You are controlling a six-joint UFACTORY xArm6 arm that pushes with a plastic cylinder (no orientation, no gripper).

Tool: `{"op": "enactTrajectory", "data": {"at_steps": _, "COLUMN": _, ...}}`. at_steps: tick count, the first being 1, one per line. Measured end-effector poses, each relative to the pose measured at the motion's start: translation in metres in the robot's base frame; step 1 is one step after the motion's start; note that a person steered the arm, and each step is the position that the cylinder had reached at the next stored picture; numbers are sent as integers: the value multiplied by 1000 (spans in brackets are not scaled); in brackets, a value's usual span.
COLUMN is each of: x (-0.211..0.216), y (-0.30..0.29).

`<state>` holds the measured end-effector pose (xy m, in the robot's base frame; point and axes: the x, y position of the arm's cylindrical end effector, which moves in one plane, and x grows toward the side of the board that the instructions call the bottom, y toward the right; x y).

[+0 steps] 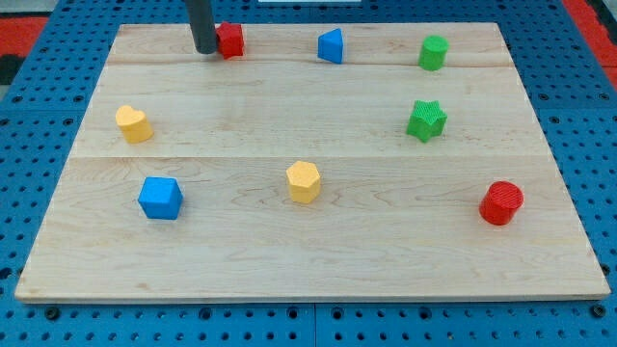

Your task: Push the green star towards the center

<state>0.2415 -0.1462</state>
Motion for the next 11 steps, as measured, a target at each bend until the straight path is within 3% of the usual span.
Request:
{"op": "enactTrajectory", "data": {"at_steps": 1, "x": 6, "y": 0}}
{"op": "enactTrajectory", "data": {"at_steps": 2, "x": 85, "y": -8}}
{"op": "enactTrajectory", "data": {"at_steps": 3, "x": 178, "y": 51}}
{"op": "enactTrajectory", "data": {"at_steps": 4, "x": 230, "y": 125}}
{"op": "enactTrajectory", "data": {"at_steps": 6, "x": 218, "y": 268}}
{"op": "enactTrajectory", "data": {"at_steps": 8, "x": 188, "y": 324}}
{"op": "enactTrajectory", "data": {"at_steps": 9, "x": 166, "y": 323}}
{"op": "enactTrajectory", "data": {"at_steps": 11, "x": 133, "y": 244}}
